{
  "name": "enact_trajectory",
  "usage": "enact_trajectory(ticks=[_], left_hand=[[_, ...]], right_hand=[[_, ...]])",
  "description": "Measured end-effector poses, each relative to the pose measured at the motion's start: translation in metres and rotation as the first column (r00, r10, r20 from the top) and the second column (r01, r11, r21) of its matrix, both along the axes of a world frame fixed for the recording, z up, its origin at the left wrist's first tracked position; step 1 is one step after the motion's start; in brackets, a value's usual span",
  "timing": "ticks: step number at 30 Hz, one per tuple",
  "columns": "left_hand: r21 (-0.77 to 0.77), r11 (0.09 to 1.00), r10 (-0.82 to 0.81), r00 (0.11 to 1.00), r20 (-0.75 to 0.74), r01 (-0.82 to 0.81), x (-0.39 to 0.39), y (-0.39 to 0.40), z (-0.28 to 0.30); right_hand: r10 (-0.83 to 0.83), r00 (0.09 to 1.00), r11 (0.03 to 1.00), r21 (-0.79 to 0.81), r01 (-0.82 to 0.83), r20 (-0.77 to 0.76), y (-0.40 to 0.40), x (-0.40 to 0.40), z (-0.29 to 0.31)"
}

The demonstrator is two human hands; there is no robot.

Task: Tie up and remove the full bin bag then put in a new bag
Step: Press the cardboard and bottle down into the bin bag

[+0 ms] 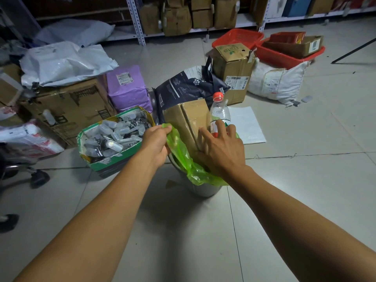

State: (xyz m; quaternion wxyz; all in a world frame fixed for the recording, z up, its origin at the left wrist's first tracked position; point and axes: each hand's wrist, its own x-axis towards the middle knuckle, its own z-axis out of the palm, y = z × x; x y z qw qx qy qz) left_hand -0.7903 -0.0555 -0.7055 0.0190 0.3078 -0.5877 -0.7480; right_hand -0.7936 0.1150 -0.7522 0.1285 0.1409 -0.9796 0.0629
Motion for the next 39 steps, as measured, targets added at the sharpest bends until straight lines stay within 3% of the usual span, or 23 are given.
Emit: enact_trajectory(ticks=[3,7,13,19,24,27,30,34,39], left_hand=[[-0.048,0.998,0.038,0.999,0.0,-0.038,-0.004,-0.007,-0.002],[-0.08,0.996,0.046,0.999,0.007,-0.045,-0.006,-0.011,-0.002],[-0.062,0.998,-0.025,0.999,-0.04,0.023,-0.007,-0.002,0.001],[-0.281,0.958,-0.082,0.994,-0.068,0.059,-0.005,0.011,-0.009],[-0.524,0.847,-0.123,0.992,-0.036,0.086,-0.006,0.014,-0.014],[-0.736,0.67,-0.128,0.992,0.021,0.102,-0.005,0.018,-0.015],[-0.85,0.516,-0.12,0.991,0.051,0.106,0.001,0.024,-0.015],[-0.88,0.47,-0.164,0.986,-0.017,0.063,0.002,0.025,-0.011],[-0.845,0.502,-0.345,0.939,-0.001,0.183,0.002,0.022,-0.015]], right_hand=[[0.015,0.998,0.996,-0.088,-0.021,-0.067,0.007,0.0,0.0],[0.054,0.998,0.981,-0.187,-0.057,-0.022,0.016,-0.004,0.0],[0.111,0.992,0.991,-0.065,-0.114,-0.056,0.015,0.004,-0.005],[0.18,0.984,0.962,-0.208,-0.179,-0.014,0.032,0.001,0.0],[0.165,0.986,0.935,-0.314,-0.166,-0.03,0.042,0.003,0.001],[0.115,0.993,0.938,-0.33,-0.108,0.002,0.05,0.003,-0.003],[0.088,0.991,0.931,-0.363,-0.048,0.096,0.059,0.002,-0.01],[0.108,0.973,0.91,-0.415,-0.013,0.205,0.068,0.003,-0.018],[0.104,0.973,0.818,-0.574,0.034,0.206,0.07,0.001,-0.024]])
